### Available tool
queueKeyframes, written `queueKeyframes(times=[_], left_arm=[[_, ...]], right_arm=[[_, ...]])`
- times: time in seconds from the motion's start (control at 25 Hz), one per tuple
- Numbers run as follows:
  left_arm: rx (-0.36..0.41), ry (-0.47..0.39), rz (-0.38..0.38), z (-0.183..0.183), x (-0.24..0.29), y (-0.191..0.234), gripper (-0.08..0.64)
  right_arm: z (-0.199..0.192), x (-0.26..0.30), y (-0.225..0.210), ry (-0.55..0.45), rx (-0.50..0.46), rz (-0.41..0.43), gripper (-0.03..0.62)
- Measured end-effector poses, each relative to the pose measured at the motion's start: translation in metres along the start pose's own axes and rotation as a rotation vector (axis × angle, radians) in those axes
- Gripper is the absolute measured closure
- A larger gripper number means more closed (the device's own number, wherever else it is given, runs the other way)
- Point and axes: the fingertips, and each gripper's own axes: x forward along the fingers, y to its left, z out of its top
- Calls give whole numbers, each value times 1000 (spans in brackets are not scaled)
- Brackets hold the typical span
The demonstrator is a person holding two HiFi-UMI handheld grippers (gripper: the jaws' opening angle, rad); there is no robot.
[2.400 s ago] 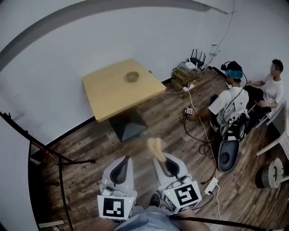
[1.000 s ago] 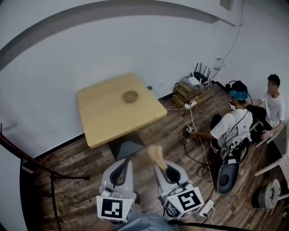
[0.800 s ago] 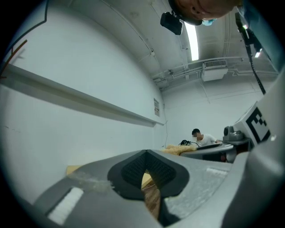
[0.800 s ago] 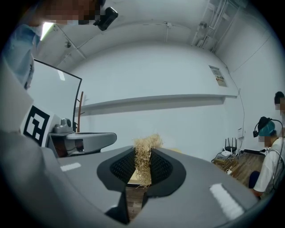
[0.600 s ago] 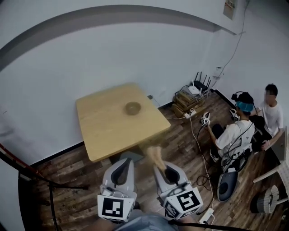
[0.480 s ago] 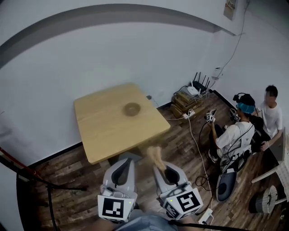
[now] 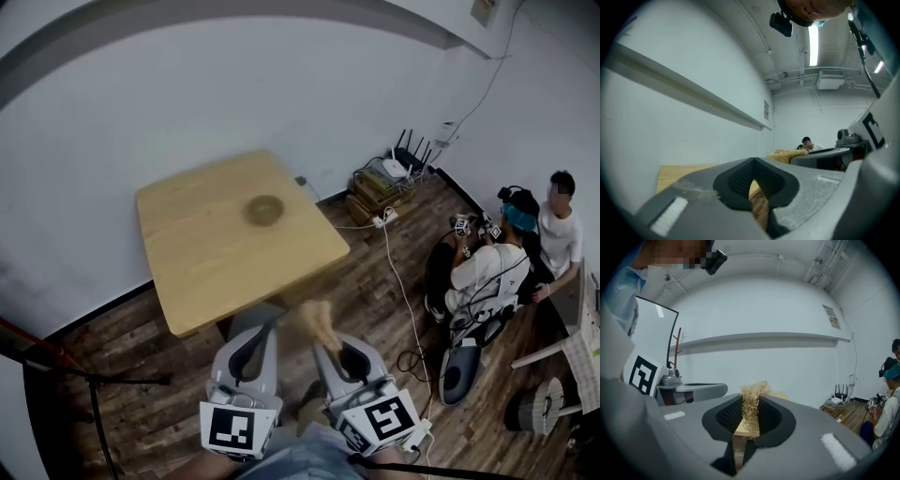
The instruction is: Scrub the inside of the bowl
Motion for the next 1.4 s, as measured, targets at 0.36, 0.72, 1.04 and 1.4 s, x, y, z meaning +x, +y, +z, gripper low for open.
queueKeyframes(times=[0.36,0.72,1.04,1.4], left_arm=[[19,89,39,-19,52,3,540],[91,227,107,-44,156,8,540],[156,257,177,-34,255,9,540],[169,258,281,-20,291,25,540]], right_arm=[[-11,29,-52,15,54,12,528],[-18,89,-152,14,146,67,528],[-4,140,-236,11,184,163,528],[15,187,-279,-15,196,241,527]])
